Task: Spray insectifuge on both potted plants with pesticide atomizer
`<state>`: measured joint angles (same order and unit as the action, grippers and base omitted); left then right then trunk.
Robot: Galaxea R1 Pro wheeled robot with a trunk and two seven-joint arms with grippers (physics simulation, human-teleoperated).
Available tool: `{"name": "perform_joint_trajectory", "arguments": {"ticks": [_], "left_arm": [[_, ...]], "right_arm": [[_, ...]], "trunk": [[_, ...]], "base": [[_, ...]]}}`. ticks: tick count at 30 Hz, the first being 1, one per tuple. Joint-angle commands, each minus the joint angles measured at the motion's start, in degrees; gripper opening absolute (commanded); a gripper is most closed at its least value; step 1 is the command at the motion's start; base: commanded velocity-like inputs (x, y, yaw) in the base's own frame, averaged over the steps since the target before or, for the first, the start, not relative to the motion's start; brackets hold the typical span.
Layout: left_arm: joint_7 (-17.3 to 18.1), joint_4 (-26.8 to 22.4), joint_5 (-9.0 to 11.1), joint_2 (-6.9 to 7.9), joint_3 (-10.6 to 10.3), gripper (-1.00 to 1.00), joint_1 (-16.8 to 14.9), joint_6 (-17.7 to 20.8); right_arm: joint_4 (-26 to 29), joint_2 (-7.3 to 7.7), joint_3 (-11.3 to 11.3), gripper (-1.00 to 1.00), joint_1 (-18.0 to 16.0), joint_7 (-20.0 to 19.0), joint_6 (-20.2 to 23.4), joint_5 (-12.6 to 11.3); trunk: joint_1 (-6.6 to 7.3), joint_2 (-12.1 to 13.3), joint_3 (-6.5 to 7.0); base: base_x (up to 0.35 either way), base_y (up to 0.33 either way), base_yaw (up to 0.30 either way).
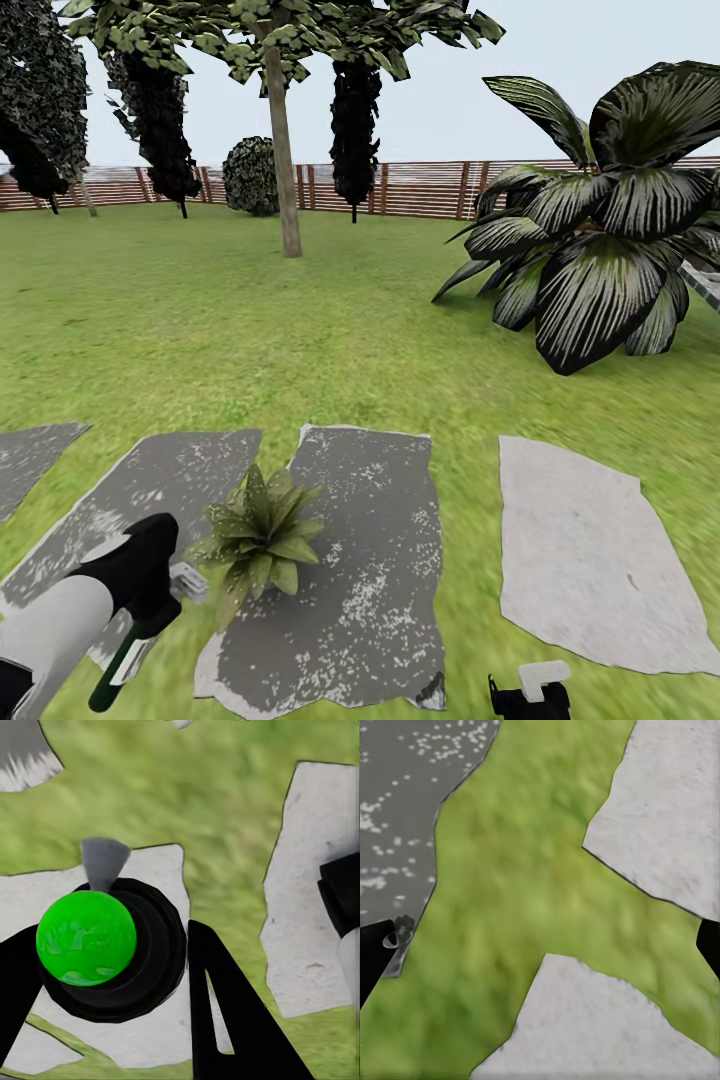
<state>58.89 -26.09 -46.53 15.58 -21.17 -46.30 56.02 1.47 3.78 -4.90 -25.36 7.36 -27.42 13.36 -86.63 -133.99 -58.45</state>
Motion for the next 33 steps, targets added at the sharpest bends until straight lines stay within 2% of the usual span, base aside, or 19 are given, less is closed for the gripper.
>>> {"name": "perform_joint_trajectory", "arguments": {"ticks": [1,9,12,17,19,21,24,25,28,33], "left_arm": [[0.5,0.0,-0.5,-0.16,-0.2,-1.00,0.0,0.2],[0.3,0.1,-0.6,-1.67,-0.3,-1.00,1.2,0.1],[0.1,-0.3,-0.8,-1.63,-0.1,-1.00,1.3,0.1],[-4.1,-0.4,-0.6,-1.58,0.1,-1.00,1.3,0.3],[-4.7,-0.2,-0.3,-1.63,0.1,-1.00,1.3,0.4],[-4.5,0.0,0.5,-2.01,0.1,-1.00,1.3,0.4],[-4.5,0.1,3.4,-3.25,0.0,-1.00,1.3,0.2],[-4.5,0.1,3.8,-3.55,0.0,-1.00,1.3,0.2],[-4.7,0.2,4.3,-4.63,0.0,-1.00,1.3,0.1],[-4.9,-0.6,4.3,-4.60,0.2,-1.00,1.3,0.1]], "right_arm": [[-0.1,0.00,-0.5,1.00,0.0,0.2,-0.2,0.6],[-0.1,0.00,-0.5,1.00,0.0,0.2,-0.2,0.6],[-0.1,0.00,-0.5,1.00,0.0,0.2,-0.2,0.6],[-0.1,0.00,-0.5,1.00,0.0,0.2,-0.2,0.6],[-0.1,0.00,-0.5,1.00,0.0,0.2,-0.2,0.6],[-0.1,0.00,-0.5,1.00,0.0,0.2,-0.2,0.6],[-0.1,0.00,-0.5,1.00,0.0,0.2,-0.2,0.6],[-0.1,0.00,-0.5,1.00,0.0,0.2,-0.2,0.6],[-0.1,0.00,-0.5,1.00,0.0,0.2,-0.2,0.6],[-0.1,0.00,-0.5,1.00,0.0,0.2,-0.2,0.6]], "trunk": [[0.01,0.0,-0.05],[0.01,0.0,-0.05],[0.01,0.0,-0.05],[0.01,0.0,-0.05],[0.01,0.0,-0.05],[0.01,0.0,-0.05],[0.01,0.0,-0.05],[0.01,0.0,-0.05],[0.01,0.0,-0.05],[0.01,0.0,-0.05]], "base": [[0.000,0.000,0.000],[0.000,0.000,0.023],[0.000,0.000,0.220],[0.000,0.000,0.267],[0.000,0.000,0.172],[0.000,0.000,0.042],[0.000,0.000,0.009],[0.000,0.000,0.003],[0.000,0.000,0.001],[0.000,-0.113,0.000]]}}
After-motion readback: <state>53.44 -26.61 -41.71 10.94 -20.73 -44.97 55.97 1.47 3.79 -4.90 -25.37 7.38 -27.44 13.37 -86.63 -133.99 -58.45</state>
